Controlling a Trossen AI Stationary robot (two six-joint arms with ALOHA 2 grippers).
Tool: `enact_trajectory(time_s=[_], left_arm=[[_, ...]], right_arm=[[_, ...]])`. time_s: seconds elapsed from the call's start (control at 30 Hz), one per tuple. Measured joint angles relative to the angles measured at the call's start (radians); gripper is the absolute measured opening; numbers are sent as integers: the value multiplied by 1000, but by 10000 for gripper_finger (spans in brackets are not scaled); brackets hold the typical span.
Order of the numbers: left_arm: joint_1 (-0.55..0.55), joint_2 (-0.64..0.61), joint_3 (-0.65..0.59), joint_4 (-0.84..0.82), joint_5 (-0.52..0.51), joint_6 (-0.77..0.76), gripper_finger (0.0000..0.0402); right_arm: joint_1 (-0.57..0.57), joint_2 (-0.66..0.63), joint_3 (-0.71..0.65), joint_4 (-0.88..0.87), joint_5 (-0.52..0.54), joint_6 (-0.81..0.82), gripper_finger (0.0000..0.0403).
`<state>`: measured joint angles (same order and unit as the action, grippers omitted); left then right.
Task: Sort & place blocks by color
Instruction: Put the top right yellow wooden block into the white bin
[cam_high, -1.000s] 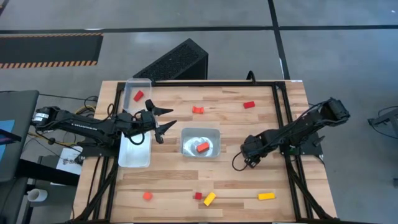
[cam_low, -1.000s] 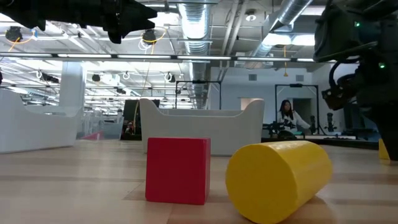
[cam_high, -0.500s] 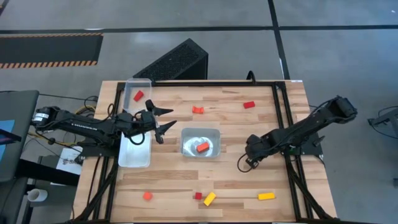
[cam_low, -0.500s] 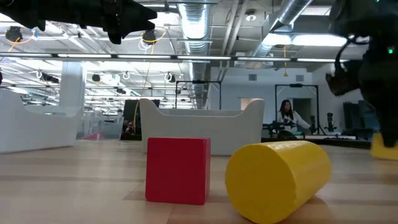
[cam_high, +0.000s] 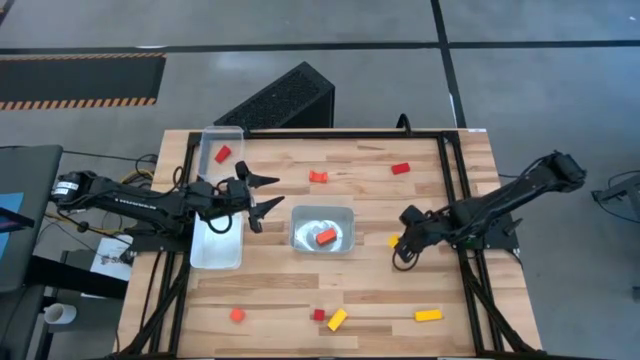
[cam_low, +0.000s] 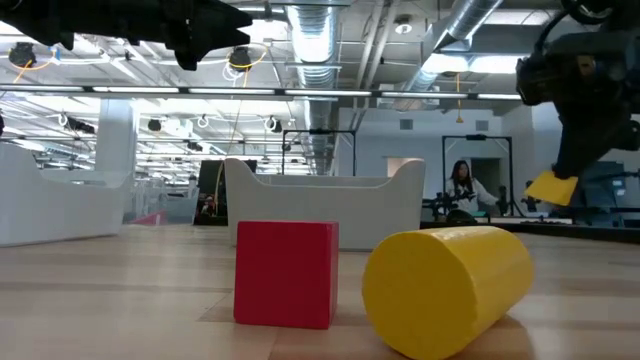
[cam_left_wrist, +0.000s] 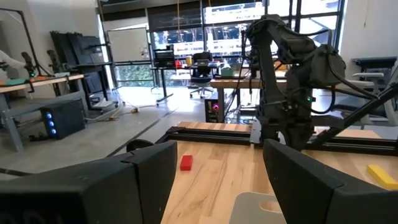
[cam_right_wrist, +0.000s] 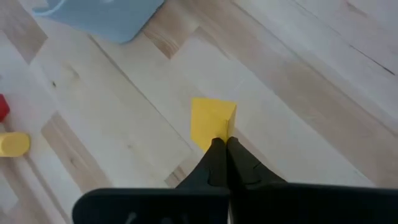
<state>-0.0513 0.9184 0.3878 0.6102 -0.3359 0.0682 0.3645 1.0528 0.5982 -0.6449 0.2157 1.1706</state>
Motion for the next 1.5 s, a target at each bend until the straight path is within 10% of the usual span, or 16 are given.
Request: enact_trajectory(time_s=[0.43,1.07,1.5], left_arm=[[1,41,0,13,56,26,229],[-69,681,312,209,201,234,266],[-195,954,582,237,23,390,320]], right_arm=[[6,22,1,203,107,-58,1],[15,12,2,599,151,-228,0],[36,14,2,739,125,-294,0]])
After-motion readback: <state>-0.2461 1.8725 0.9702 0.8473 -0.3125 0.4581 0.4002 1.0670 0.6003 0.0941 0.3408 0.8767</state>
